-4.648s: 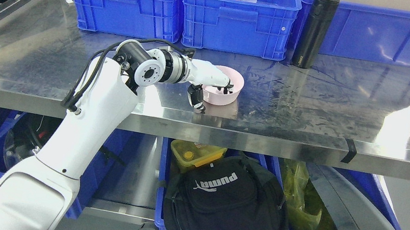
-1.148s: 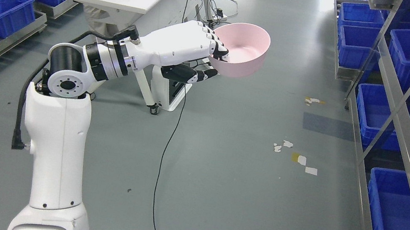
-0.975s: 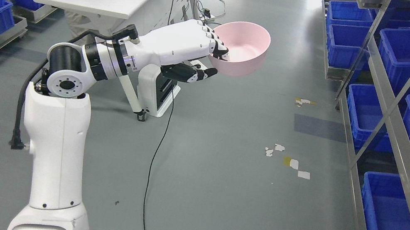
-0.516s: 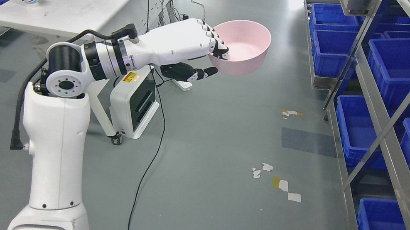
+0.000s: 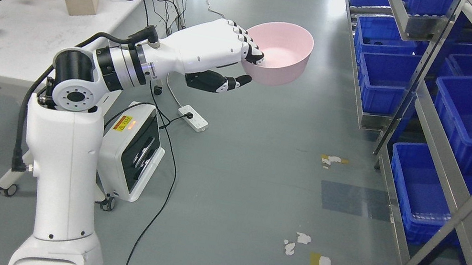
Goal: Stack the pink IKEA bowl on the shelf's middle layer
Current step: 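Hold the bowl up in the left hand while driving to the other shelf, then lower the held bowl onto the pink bowl on the tray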
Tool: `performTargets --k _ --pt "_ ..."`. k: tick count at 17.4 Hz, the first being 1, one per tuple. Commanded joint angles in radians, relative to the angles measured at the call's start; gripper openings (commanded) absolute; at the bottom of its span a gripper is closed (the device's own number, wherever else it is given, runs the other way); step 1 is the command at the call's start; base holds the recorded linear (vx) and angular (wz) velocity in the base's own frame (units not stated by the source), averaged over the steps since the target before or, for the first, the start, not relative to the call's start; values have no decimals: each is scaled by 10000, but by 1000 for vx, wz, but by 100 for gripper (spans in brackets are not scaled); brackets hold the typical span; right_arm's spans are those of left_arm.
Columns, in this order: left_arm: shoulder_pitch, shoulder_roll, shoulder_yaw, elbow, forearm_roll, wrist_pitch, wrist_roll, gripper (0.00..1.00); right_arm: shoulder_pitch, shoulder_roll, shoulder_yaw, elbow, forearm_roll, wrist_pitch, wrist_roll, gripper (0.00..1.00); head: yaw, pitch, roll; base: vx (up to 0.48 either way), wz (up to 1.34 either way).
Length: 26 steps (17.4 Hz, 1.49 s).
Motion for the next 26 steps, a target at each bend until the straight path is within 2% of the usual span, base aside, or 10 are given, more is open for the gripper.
performTargets --k 1,11,15,21,26 --pt "-32 176 -1 -29 11 5 -6 2 215 -175 0 -175 0 7 15 100 0 0 0 476 6" --pt "-63 176 -1 -29 11 5 -6 2 215 -175 0 -175 0 7 15 100 0 0 0 398 40" --pt "-78 176 -1 -29 11 5 -6 2 215 -175 0 -175 0 7 15 100 0 0 0 289 -580" --pt "-230 176 -62 -29 11 5 -6 2 215 -175 0 -175 0 7 15 100 0 0 0 171 -1531" --pt "-1641 176 504 109 -310 5 -36 1 215 -175 0 -175 0 7 15 100 0 0 0 60 -1757"
